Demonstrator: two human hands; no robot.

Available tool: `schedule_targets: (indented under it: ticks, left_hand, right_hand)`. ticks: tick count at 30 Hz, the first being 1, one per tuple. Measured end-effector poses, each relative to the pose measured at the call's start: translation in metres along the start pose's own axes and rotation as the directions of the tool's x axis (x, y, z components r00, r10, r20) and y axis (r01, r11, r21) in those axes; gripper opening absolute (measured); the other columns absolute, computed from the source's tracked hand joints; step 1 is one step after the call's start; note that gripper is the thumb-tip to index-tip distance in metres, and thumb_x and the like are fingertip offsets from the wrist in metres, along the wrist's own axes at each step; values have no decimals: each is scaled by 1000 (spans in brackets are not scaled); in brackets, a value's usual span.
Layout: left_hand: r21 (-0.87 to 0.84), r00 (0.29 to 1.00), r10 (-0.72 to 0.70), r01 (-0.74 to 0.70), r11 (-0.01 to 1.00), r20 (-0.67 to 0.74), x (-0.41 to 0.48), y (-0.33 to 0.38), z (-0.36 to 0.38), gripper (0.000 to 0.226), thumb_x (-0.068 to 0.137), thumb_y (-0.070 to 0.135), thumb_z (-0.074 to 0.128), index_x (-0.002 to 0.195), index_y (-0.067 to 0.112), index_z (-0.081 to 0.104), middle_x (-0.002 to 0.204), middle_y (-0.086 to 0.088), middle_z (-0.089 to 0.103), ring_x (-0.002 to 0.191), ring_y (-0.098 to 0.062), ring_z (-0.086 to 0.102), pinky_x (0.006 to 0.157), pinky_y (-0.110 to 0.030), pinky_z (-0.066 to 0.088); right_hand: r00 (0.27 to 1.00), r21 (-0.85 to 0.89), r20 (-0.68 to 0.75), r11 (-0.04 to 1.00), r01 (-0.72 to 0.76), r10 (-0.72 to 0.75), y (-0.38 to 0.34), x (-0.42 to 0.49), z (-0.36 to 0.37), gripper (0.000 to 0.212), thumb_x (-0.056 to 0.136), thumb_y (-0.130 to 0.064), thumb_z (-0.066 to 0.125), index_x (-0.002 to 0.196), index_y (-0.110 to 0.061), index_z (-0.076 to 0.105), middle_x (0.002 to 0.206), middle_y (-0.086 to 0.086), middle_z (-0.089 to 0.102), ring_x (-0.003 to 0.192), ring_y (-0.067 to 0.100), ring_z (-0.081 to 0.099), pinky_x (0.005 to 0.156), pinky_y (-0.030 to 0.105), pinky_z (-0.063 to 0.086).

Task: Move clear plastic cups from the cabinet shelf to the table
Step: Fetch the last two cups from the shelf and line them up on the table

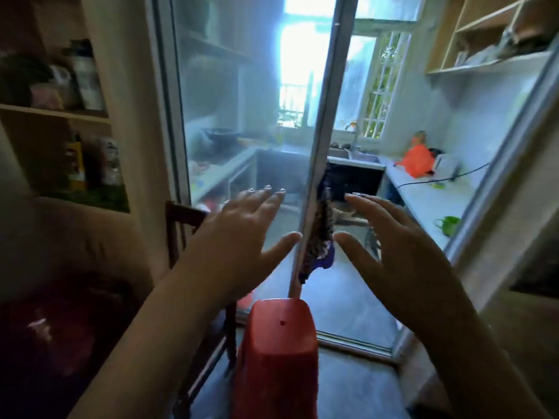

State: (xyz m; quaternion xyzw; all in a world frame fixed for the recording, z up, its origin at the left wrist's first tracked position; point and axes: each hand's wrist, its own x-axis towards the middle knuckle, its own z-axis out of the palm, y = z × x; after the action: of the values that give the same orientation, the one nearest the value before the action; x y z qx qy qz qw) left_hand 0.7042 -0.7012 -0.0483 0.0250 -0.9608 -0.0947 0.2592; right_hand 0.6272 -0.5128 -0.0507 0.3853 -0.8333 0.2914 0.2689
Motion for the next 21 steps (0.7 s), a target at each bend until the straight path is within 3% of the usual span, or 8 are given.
schedule_targets:
  ticks: [8, 16, 21]
  left_hand:
    - [-191, 956, 294, -292, 937, -17, 74, 232, 92, 75, 80, 65, 27, 144, 27, 21, 151, 3, 30, 136, -16, 26, 110, -37, 23]
    - [-269, 877, 478, -471, 840, -41, 126, 393, 140, 75, 80, 69, 20, 144, 30, 18, 151, 6, 30, 137, -14, 24, 109, -35, 19]
    - [-269, 834, 547, -543, 796, -65, 171, 460, 172, 73, 80, 68, 20, 143, 31, 18, 150, 7, 30, 137, -12, 24, 108, -32, 18]
  right_hand:
    - [981, -279, -69, 940, -195, 183, 163, -85, -170, 55, 85, -54, 44, 130, -21, 46, 129, 0, 53, 120, 16, 45, 95, 25, 33]
    - [942, -364, -160, 869, -334, 295, 270, -142, -285, 58, 87, -57, 40, 133, -21, 43, 134, -4, 49, 123, 10, 39, 97, 25, 31]
    - [917, -405, -223, 824, -395, 330, 334, -157, -322, 56, 87, -58, 38, 134, -27, 39, 134, -13, 45, 119, -4, 33, 89, 6, 21]
